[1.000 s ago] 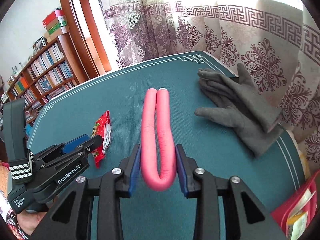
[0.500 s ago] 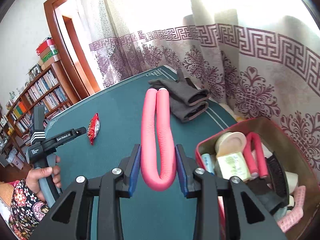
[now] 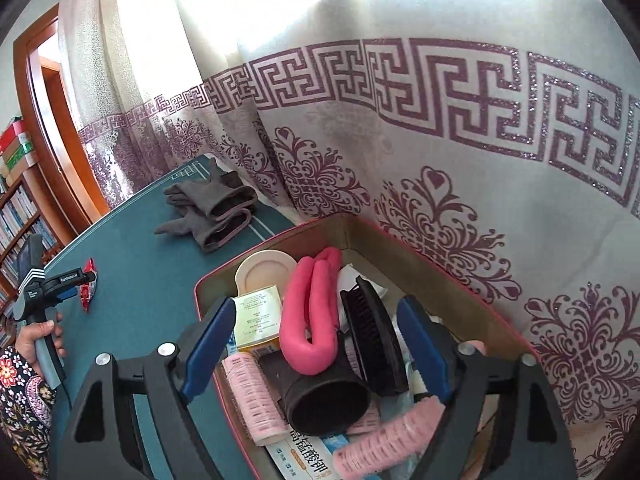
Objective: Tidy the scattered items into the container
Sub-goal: 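Carry the snack packet and foam roller over the red tin with both tools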
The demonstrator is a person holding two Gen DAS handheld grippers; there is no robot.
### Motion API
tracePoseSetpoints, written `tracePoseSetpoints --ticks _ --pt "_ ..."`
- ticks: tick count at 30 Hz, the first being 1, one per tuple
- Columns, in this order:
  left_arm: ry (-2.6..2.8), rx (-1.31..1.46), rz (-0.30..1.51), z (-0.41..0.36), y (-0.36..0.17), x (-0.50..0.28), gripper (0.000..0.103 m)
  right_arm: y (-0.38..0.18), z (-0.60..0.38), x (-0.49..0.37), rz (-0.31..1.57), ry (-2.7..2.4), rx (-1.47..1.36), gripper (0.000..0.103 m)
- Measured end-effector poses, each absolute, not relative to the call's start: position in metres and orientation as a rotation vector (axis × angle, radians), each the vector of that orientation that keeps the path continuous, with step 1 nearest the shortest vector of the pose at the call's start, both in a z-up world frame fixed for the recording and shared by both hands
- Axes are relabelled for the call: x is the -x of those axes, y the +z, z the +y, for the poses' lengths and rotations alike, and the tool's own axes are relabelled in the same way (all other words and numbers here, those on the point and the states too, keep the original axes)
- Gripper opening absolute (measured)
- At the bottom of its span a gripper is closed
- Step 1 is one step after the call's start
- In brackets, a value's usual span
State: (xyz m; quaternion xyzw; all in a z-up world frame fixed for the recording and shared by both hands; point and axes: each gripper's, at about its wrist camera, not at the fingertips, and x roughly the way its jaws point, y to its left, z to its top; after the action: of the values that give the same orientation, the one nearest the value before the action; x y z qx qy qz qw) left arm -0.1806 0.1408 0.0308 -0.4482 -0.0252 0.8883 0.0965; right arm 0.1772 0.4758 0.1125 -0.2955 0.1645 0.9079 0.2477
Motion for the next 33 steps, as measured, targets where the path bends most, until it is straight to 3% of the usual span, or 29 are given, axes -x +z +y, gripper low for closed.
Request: tracePoseSetpoints --ticks 2,4,5,6,9,13,22,33 --pt "2.640 1.329 -0.061 0.142 0.028 0.185 0.068 0.116 0.470 -0.174 0.400 2.484 0.792 0.087" --pt "2.652 1.318 -0.012 0.146 0.028 0.185 0.055 0.117 0.460 -0.171 0.346 2.502 0.784 0.087" --pt "2.649 1.315 0.003 0.148 0.028 0.185 0.040 0.117 0.455 -0.169 0.318 2.514 0.788 0.087" --pt "2.648 1.317 0.009 0.148 0.029 0.186 0.036 0.117 0.448 -0.165 0.288 2.525 0.792 0.087" --pt "2.621 1.312 -0.019 0.148 0.032 0.182 0.032 0.115 0.430 -0.160 0.208 2.560 0.803 0.087" --pt "2.601 1.268 -0.012 0.151 0.042 0.165 0.031 0.113 0.412 -0.157 0.139 2.594 0.808 0.087" --pt "2.539 1.142 0.007 0.166 0.075 0.112 0.031 0.112 0.403 -0.169 0.172 2.619 0.805 0.087" --pt "2.316 1.000 0.084 0.247 0.118 0.026 0.031 0.116 0.422 -0.211 0.235 2.581 0.778 0.087"
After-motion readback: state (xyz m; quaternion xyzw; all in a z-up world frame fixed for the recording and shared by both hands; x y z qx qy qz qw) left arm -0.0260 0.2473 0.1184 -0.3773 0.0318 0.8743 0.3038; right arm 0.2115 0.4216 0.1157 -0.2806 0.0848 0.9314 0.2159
